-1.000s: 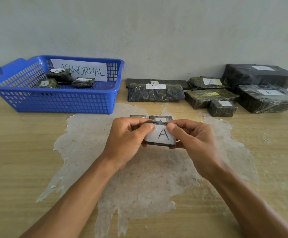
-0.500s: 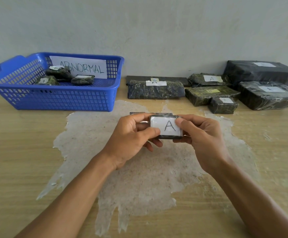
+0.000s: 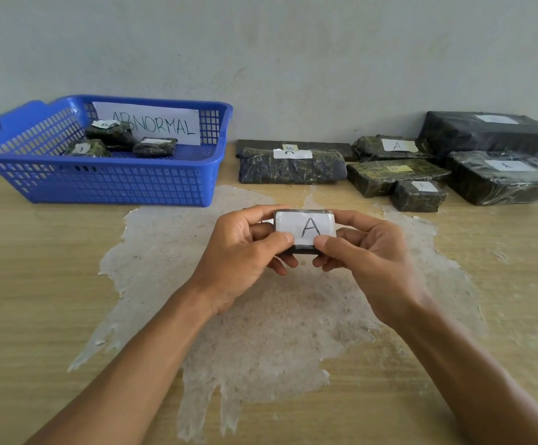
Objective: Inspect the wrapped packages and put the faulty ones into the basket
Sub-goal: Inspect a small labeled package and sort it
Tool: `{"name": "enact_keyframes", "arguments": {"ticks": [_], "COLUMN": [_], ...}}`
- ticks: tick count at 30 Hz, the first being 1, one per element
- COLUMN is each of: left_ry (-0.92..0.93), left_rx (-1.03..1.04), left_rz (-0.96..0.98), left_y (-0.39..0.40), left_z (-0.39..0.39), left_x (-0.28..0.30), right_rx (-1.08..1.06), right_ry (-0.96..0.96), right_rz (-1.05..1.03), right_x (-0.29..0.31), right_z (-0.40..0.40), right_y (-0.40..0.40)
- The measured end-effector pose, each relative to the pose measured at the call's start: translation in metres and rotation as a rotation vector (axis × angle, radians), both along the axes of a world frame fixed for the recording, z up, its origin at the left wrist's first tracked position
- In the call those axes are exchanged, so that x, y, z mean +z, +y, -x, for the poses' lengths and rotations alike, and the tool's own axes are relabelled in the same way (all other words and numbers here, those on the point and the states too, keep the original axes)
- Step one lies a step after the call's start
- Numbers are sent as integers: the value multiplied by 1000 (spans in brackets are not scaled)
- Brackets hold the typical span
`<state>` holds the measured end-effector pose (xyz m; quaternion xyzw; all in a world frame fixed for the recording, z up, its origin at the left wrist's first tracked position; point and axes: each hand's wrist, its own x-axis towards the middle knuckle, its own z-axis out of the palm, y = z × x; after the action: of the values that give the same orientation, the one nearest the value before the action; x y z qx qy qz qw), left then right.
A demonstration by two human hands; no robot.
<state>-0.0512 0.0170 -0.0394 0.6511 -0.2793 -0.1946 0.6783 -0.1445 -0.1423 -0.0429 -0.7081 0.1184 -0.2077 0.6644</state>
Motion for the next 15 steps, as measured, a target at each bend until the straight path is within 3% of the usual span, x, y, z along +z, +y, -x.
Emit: {"name": "enact_keyframes", "arguments": {"ticks": [15], "left_ry": [-22], "left_rx": [87], "left_rz": [-11], "left_y": [-2], "left_z": [0], "left_x": [-1], "right_rx": [57], "right_ry": [31], "right_rz": [20], "right_x": [-2], "right_z": [1], "right_y": [3]}}
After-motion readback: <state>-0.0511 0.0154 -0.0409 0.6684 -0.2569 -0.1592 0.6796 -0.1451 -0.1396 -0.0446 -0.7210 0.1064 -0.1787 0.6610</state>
